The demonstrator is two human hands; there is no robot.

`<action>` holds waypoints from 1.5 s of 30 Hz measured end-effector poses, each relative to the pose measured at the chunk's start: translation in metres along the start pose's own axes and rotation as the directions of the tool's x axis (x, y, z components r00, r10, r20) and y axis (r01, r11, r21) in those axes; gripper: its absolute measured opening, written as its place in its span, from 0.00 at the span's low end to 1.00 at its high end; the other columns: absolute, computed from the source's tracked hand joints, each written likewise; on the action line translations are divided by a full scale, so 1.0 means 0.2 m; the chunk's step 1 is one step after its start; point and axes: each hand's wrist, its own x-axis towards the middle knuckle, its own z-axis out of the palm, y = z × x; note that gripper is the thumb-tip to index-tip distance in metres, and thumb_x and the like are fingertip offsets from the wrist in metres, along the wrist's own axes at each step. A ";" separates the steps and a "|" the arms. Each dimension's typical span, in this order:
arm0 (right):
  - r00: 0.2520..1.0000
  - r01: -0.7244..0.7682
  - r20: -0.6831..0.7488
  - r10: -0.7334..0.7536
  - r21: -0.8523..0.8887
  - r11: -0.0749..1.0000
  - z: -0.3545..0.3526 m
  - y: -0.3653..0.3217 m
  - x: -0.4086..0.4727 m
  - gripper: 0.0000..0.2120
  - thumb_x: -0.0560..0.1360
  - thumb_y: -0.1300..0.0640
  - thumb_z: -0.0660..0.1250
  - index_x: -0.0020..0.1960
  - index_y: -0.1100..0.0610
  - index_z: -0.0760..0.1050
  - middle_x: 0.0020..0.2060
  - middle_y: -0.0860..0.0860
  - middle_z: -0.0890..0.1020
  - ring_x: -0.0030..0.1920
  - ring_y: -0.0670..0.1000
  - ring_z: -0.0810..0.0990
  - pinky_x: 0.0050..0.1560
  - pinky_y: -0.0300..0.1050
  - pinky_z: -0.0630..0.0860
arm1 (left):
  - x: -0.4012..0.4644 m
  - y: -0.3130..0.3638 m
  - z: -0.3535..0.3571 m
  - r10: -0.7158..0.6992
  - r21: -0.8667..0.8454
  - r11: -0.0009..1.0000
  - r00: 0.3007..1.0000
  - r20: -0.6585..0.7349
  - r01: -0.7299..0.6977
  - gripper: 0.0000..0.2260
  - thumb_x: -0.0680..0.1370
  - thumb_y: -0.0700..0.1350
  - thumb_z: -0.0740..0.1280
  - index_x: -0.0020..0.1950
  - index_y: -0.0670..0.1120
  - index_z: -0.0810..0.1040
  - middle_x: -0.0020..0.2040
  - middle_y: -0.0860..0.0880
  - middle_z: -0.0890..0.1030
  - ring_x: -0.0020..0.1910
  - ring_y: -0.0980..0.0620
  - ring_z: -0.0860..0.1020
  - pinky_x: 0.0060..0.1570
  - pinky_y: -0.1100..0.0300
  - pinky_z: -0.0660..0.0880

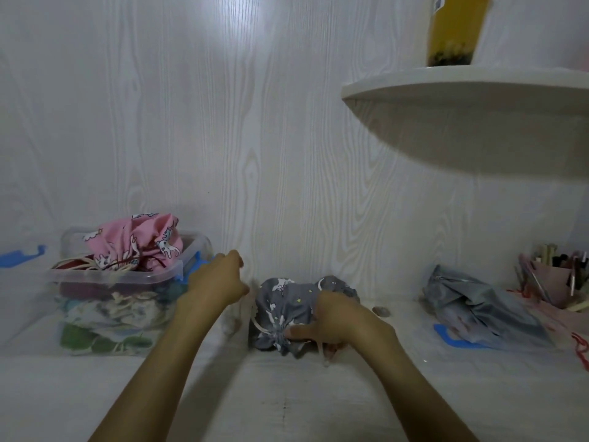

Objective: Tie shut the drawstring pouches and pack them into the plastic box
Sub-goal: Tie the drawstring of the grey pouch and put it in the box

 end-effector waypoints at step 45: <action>0.954 0.158 -0.294 0.054 0.650 0.743 -0.15 0.08 0.01 0.11 0.73 0.52 0.70 0.40 0.60 0.81 0.25 0.52 0.80 0.24 0.46 0.77 0.27 0.34 0.73 | -0.01 0.15 0.05 0.084 -0.986 -0.166 0.996 0.012 0.026 0.07 0.81 0.41 0.59 0.56 0.43 0.74 0.53 0.48 0.82 0.52 0.56 0.80 0.49 0.65 0.75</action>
